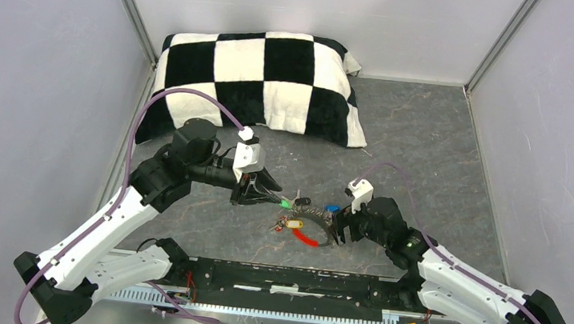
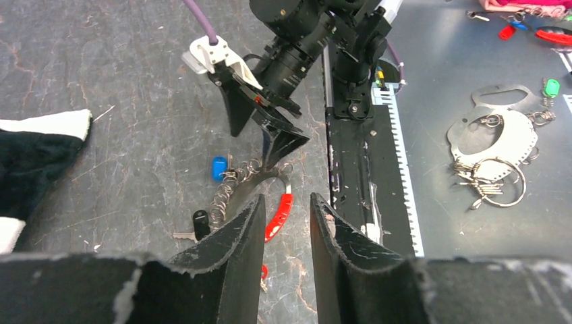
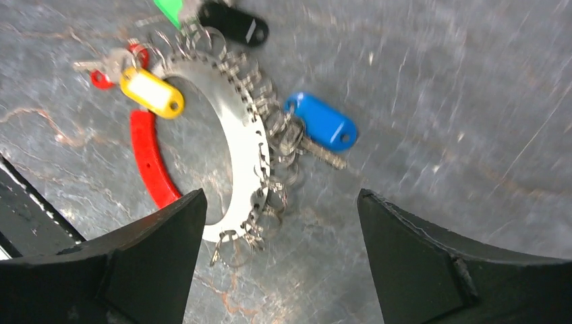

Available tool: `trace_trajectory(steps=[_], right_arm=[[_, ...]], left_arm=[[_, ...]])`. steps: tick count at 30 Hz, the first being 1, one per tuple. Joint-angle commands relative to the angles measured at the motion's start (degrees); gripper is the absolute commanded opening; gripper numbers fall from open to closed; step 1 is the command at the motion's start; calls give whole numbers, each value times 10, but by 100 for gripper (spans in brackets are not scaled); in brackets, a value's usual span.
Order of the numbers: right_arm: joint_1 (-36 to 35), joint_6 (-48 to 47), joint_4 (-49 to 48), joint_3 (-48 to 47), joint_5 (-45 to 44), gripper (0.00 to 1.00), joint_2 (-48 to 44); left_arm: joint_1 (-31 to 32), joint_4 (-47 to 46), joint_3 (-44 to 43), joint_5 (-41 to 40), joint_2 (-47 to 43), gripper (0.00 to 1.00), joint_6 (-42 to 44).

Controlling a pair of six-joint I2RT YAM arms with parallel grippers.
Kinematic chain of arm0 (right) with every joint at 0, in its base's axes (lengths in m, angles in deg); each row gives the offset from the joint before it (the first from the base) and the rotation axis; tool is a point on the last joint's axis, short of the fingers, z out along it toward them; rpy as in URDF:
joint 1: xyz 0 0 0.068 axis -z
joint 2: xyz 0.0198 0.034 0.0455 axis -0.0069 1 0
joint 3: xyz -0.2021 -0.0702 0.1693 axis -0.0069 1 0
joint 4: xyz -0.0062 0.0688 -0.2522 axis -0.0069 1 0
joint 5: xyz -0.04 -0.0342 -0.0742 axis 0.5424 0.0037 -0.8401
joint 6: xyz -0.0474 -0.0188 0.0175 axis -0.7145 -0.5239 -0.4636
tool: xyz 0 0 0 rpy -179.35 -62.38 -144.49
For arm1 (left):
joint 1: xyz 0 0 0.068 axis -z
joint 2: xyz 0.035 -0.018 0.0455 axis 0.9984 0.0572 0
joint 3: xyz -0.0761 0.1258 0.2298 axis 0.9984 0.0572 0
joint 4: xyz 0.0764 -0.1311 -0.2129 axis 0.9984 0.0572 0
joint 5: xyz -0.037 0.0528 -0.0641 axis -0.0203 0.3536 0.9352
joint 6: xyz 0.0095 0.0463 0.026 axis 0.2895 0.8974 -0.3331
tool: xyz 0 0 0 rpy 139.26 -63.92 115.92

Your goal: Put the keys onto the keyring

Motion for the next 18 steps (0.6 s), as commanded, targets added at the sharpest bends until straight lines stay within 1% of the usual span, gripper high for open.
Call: trace_trajectory(steps=[1,4,7,9,10,12,15,18], right_arm=[[2,79,-71,31,-6,90,6],[1,102,-95,48,7,89,26],[2,112,-128,59,21,85,34],[1,112,-144,59,26,79,44],[2,109,-151,57,28,75,52],[0,88,-150,43,20,68,64],[8,73,-140,22,15,62,83],[9,68,-125,16,19,58,105]], left_arm=[[-3,-1,-14,-16,0,38,29],[-3,0,-15,-26,2,37,29],[-3,7,-15,-27,3,37,37],[-3,7,-13,-29,3,36,38],[-3,6,-12,-29,3,35,39],[-3,3,-7,-28,4,33,37],[-3,1,-3,-29,11,29,31],[-3,6,-5,-35,18,28,35]])
